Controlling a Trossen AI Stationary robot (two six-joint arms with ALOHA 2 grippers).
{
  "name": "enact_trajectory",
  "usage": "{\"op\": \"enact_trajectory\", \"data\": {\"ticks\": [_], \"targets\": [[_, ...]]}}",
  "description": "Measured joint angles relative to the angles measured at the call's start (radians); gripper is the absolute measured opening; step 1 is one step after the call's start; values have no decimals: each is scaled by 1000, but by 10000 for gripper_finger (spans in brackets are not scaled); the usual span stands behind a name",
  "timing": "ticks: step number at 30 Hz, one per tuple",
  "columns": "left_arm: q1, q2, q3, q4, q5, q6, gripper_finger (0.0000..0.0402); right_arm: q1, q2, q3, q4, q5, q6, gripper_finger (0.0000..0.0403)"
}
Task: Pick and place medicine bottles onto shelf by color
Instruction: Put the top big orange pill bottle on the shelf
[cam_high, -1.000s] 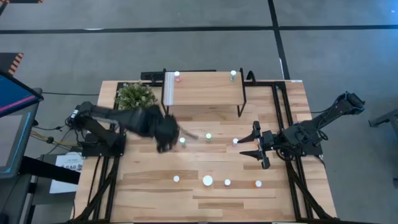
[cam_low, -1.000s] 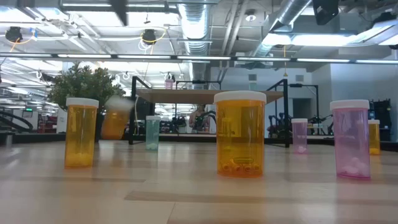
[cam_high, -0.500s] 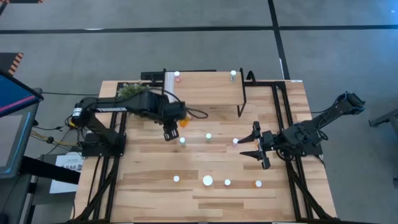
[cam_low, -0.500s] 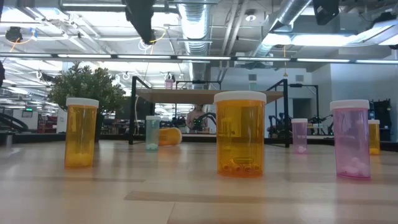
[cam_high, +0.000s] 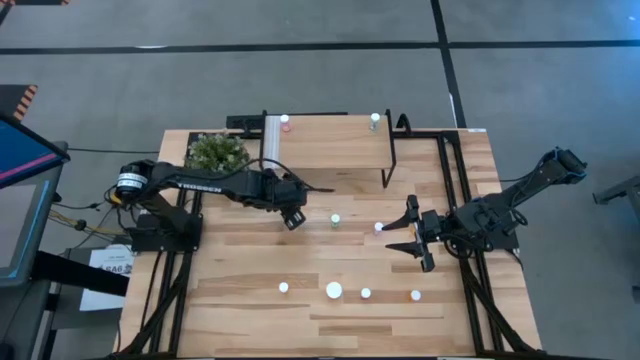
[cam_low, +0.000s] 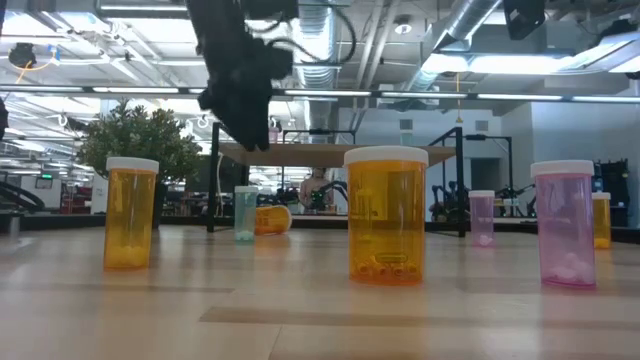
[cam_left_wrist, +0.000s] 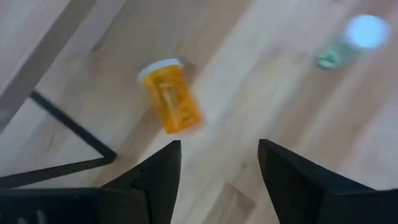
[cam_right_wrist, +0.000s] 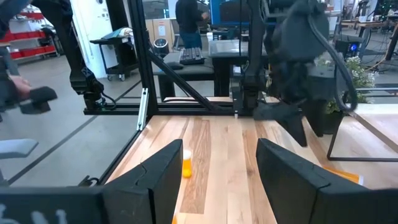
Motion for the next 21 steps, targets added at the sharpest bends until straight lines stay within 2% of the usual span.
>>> {"op": "enact_trajectory", "data": {"ticks": [2, 9, 21], "targets": [[13, 0, -35, 46, -23, -42, 206, 0, 0, 0, 2, 0, 0, 225], [55, 16, -128, 270, 21, -70, 213, 0, 0, 0, 4, 0, 0, 225], [110, 113, -137, 314, -43, -71, 213, 0, -2, 0, -3, 0, 0, 225]]}}
